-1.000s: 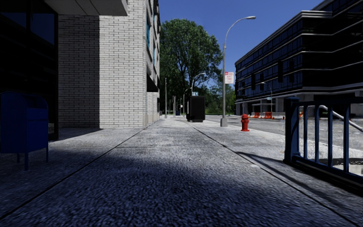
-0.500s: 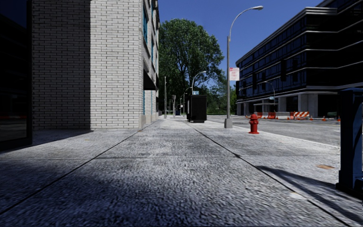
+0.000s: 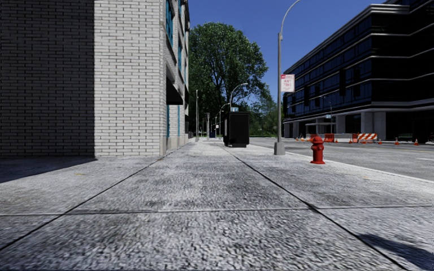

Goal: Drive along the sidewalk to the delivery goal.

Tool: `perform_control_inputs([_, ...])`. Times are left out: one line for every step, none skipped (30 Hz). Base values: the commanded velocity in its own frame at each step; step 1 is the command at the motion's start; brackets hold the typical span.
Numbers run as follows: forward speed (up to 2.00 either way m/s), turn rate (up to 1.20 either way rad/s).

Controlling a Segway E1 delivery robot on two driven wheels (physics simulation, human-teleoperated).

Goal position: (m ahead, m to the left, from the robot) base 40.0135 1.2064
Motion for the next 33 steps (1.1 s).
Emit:
perform_control_inputs([2.0,0.0])
perform_control_inputs([2.0,0.0])
perform_control_inputs([2.0,0.0])
perform_control_inputs([2.0,0.0])
perform_control_inputs([2.0,0.0])
perform_control_inputs([2.0,0.0])
perform_control_inputs([2.0,0.0])
perform_control_inputs([2.0,0.0])
perform_control_inputs([2.0,0.0])
perform_control_inputs([2.0,0.0])
perform_control_inputs([2.0,0.0])
perform_control_inputs([2.0,0.0])
perform_control_inputs([2.0,0.0])
perform_control_inputs([2.0,0.0])
perform_control_inputs([2.0,0.0])
perform_control_inputs([2.0,0.0])
perform_control_inputs([2.0,0.0])
perform_control_inputs([2.0,0.0])
perform_control_inputs([2.0,0.0])
perform_control_inputs([2.0,0.0])
perform_control_inputs([2.0,0.0])
perform_control_inputs([2.0,0.0])
perform_control_inputs([2.0,0.0])
perform_control_inputs([2.0,0.0])
perform_control_inputs([2.0,0.0])
perform_control_inputs([2.0,0.0])
perform_control_inputs([2.0,0.0])
perform_control_inputs([2.0,0.0])
perform_control_inputs([2.0,0.0])
perform_control_inputs([2.0,0.0])
perform_control_inputs([2.0,0.0])
perform_control_inputs([2.0,0.0])
perform_control_inputs([2.0,0.0])
